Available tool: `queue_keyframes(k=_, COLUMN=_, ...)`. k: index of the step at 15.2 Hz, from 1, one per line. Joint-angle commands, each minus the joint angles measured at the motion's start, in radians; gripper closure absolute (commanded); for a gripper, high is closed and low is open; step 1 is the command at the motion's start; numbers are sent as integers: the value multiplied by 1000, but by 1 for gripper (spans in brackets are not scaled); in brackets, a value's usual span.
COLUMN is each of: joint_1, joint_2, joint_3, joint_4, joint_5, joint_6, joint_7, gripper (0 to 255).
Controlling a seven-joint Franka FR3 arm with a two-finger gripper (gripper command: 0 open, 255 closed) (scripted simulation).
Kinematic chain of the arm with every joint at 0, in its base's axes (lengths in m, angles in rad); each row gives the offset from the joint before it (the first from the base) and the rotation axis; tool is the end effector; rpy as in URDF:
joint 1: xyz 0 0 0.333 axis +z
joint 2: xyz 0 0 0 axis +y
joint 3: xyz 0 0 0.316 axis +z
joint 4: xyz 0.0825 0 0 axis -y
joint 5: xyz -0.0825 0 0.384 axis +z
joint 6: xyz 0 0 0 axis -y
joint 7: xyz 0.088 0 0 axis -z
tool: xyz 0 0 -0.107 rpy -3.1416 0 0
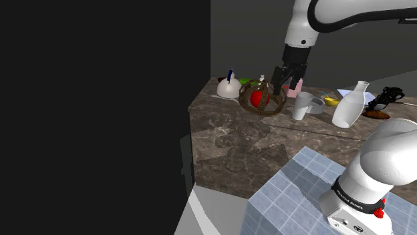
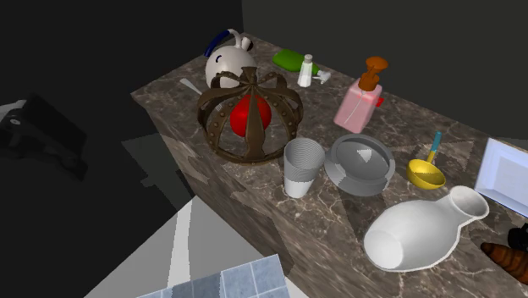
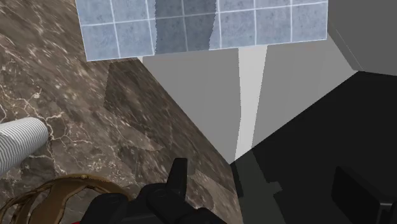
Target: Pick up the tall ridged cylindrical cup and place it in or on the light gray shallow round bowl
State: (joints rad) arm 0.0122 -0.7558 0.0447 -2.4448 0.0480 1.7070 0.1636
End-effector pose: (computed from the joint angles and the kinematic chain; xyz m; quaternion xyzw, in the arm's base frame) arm 0.3236 0.0257 0.5505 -0.9980 0.0623 -0.0079 0.0093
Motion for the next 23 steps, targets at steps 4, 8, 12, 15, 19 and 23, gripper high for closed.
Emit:
queue_keyframes(k=4, joint_1=-26, joint_2=3, joint_3=-54, joint_4=-43, joint_5=-48, joint_6=46, joint_7=-72, gripper=0)
queue_keyframes(k=8, joint_1=-64, joint_2=27, joint_3=-129, joint_4=-83, joint_5=-112, joint_6=115, joint_7=-167, gripper=0)
queue_keyframes(k=12, joint_1=-101, joint_2=75, joint_3=-207, joint_4=-103, joint_5=-174, joint_6=192, joint_7=-259, gripper=0)
queue_keyframes(k=15, joint_1=-126, joint_2=126, joint_3=-266, joint_4=-103, joint_5=-215, joint_6=254, joint_7=-328, gripper=0)
queue_keyframes(k=19, joint_1=-153, joint_2=213, joint_3=-346, joint_4=-86, joint_5=-259, joint_6=339, joint_7=-420, gripper=0)
queue_keyframes(k=23, joint_1=-171, joint_2=319, joint_3=-425, joint_4=-47, joint_5=-281, joint_6=425, joint_7=-515, gripper=0)
